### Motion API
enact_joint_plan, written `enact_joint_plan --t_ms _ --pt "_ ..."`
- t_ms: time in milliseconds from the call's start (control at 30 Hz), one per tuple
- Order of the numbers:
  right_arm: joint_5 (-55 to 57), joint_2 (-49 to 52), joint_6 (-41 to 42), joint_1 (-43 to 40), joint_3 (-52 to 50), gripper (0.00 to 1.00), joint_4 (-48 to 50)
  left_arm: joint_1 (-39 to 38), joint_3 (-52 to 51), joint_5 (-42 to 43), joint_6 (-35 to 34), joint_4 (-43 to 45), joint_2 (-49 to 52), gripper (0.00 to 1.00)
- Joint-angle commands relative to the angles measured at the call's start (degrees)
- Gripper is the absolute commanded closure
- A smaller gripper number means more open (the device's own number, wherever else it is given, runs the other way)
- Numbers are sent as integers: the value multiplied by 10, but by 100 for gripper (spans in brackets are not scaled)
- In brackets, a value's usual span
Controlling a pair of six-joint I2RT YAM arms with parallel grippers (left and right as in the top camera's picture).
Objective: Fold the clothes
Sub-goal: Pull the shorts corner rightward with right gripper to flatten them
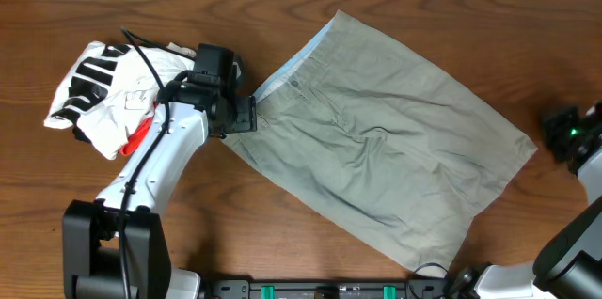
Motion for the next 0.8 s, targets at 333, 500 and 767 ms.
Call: enact_joint_plan --t_ms 333,500,767 --pt "155 2 -57 -12 2 62 -72 0 3 -7 1 2 0 29" --pt "132 28 -62 -7 1 68 -71 0 3 -7 1 3 0 29" --pt "66 85 -57 -5 1 85 -37 0 3 -7 1 2 0 29"
